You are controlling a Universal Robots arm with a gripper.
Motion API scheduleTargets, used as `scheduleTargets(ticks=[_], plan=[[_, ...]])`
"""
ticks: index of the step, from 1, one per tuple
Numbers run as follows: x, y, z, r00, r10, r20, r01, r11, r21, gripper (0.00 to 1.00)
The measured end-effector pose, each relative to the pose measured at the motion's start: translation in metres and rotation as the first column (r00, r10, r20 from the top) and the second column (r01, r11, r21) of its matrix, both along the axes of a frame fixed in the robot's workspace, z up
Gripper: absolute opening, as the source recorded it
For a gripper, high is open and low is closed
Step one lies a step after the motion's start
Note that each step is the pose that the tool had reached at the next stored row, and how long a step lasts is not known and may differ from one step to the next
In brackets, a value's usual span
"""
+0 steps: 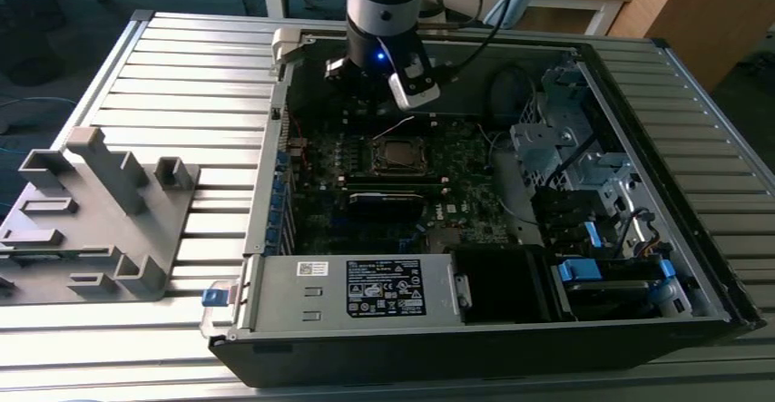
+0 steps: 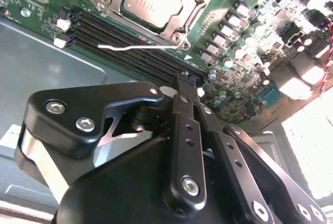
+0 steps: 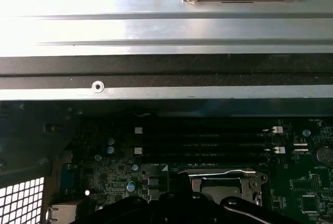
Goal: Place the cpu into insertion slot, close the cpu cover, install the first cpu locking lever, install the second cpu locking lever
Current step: 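Install the first cpu locking lever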
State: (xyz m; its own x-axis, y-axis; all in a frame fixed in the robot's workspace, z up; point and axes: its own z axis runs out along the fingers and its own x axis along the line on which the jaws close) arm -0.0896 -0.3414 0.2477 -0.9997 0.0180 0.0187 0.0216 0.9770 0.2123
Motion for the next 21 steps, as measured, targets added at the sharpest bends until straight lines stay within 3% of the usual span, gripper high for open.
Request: scheduleTargets(ticks=[3, 10, 15, 17, 21], plan=[[0.002, 0.0001, -0.0011, 1.0, 0.0, -0.0001, 0.0, 1.0, -0.0007, 0.11], [0.0048, 0.0004, -0.0032, 1.0, 0.0, -0.0001, 0.0, 0.9999, -0.0139, 0.11], [0.007, 0.0018, -0.0055, 1.0, 0.0, -0.0002, 0.0, 0.9994, -0.0347, 0.11], [0.0075, 0.0038, -0.0059, 1.0, 0.0, -0.0001, 0.0, 0.999, -0.0447, 0.11], [0.0082, 0.0089, -0.0063, 1.0, 0.0, -0.0001, 0.0, 0.9984, -0.0561, 0.11]])
